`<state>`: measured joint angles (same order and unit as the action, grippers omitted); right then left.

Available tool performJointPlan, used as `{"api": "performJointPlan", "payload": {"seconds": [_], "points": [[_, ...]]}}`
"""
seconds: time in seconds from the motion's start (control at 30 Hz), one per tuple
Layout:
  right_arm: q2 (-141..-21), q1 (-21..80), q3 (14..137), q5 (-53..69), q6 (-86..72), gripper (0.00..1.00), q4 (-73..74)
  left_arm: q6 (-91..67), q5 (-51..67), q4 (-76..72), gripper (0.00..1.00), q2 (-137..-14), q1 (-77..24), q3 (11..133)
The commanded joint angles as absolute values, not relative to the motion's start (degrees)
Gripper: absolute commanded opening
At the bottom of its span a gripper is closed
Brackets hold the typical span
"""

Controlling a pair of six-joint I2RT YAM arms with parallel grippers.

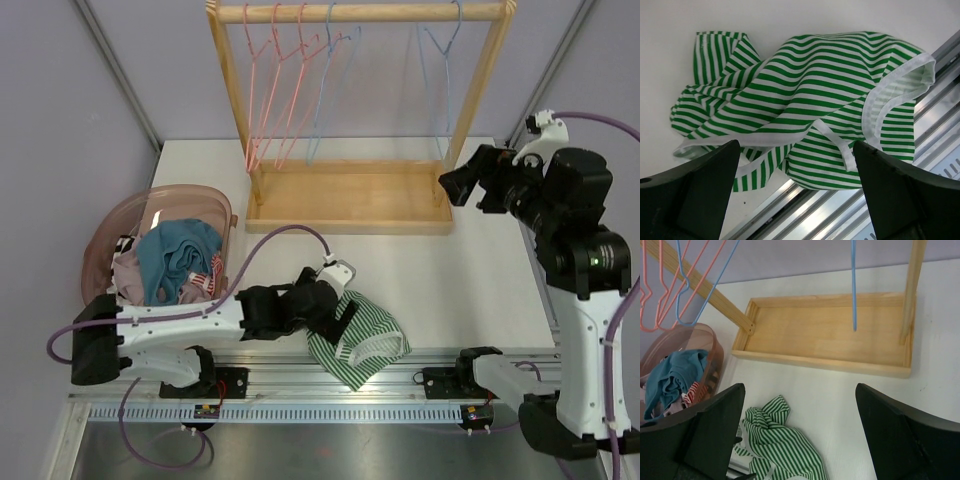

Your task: Remove the tank top from the hanger

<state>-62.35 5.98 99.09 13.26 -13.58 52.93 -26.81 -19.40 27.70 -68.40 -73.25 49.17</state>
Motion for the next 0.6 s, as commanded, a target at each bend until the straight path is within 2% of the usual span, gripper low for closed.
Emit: {"api": "performJointPlan", "payload": {"seconds": [0.0, 0.3, 0.53, 0.57], "points": [[-54.8, 5.8, 89.6, 16.1, -15.3, 0.99, 47.6, -26.2, -18.0, 20.9, 0.99, -73.8, -74.3, 52.1], [-40.8, 5.8, 74.6, 35.0, -19.5, 0.99, 39.2, -26.1, -20.3, 15.4, 0.99, -89.2, -74.4, 52.5], [-36.4, 5.8, 72.9, 38.0, -19.3, 1.0, 39.8, -28.9, -16.6, 9.4, 0.99, -96.3, -75.0, 48.7], [-36.1, 5.8, 73.0, 38.0, -19.2, 1.0, 40.2, -29.4, -16.1, 7.8, 0.96, -97.5, -75.2, 47.2]]}}
